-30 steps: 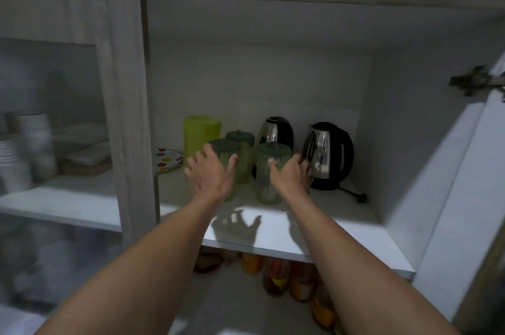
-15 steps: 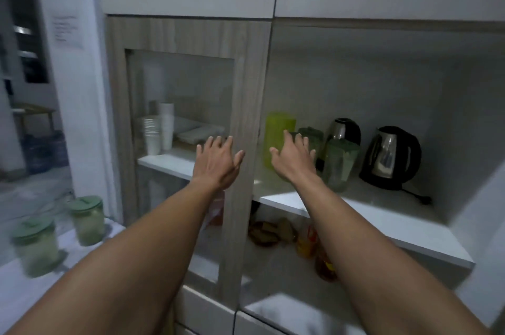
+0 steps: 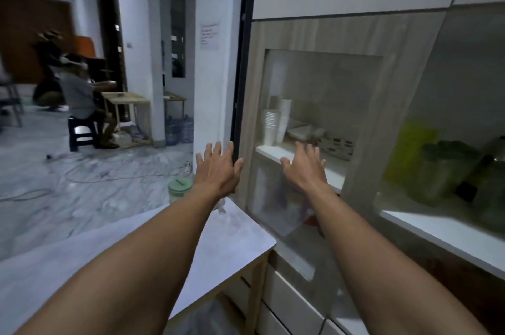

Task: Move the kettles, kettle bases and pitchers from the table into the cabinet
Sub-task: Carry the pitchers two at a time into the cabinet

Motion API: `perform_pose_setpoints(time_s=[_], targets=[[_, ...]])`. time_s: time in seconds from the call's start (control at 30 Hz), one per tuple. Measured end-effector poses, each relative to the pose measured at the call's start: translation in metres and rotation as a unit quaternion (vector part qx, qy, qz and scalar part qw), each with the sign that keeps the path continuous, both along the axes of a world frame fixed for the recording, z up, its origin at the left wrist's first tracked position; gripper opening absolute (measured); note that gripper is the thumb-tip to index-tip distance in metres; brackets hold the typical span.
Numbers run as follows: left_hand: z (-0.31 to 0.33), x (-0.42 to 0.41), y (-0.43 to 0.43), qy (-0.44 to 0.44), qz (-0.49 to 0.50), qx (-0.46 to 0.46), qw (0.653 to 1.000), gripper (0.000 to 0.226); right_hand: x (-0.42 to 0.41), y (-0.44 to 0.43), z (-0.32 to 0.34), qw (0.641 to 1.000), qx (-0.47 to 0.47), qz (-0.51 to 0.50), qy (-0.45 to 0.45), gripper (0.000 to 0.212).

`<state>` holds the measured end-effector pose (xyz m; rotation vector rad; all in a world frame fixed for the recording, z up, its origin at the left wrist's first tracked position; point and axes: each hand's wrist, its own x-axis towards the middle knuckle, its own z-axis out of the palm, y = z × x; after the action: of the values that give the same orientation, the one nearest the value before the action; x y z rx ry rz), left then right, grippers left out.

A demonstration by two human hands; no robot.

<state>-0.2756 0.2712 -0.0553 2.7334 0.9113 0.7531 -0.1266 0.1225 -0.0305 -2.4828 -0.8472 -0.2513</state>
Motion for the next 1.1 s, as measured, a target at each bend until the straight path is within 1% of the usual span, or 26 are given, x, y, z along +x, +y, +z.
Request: perform_pose_setpoints(time_s=[0.1,0.2,0.37,0.47,0.57,0.67,0.77,0.87,0.97,1.1], targets=[[-0.016,-0.010,0.032,-0.010,0.035,-0.018,0.999,0.061,0.000,0.042,-0.017,0.999,-0.018,0.030,-0.007,0.060],[-0.041,-0.011,0.061,-0.024,0.057,-0.033,0.998,0.058,0.004,0.082,-0.042,0.998,-0.031,0.056,0.002,0.062],[-0.088,0.004,0.107,-0.042,0.088,-0.069,0.993,0.053,0.029,0.148,-0.093,0.994,-0.034,0.101,0.026,0.058],[-0.119,0.018,0.133,-0.035,0.104,-0.103,0.989,0.054,0.049,0.184,-0.128,0.989,-0.046,0.133,0.044,0.063],[-0.151,0.038,0.160,-0.039,0.124,-0.140,0.982,0.054,0.071,0.217,-0.161,0.981,-0.087,0.166,0.046,0.066],[-0.181,0.052,0.177,-0.041,0.139,-0.162,0.976,0.051,0.085,0.243,-0.192,0.978,-0.090,0.181,0.051,0.069],[-0.219,0.071,0.202,-0.046,0.178,-0.208,0.961,0.054,0.103,0.275,-0.229,0.975,-0.100,0.178,0.091,0.073],[-0.246,0.085,0.217,-0.083,0.221,-0.270,0.933,0.060,0.116,0.298,-0.257,0.969,-0.087,0.170,0.155,0.072],[-0.270,0.102,0.228,-0.116,0.251,-0.329,0.903,0.067,0.129,0.322,-0.281,0.961,-0.032,0.147,0.232,0.070],[-0.292,0.124,0.241,-0.157,0.283,-0.370,0.871,0.072,0.141,0.347,-0.299,0.936,0.065,0.110,0.329,0.069]])
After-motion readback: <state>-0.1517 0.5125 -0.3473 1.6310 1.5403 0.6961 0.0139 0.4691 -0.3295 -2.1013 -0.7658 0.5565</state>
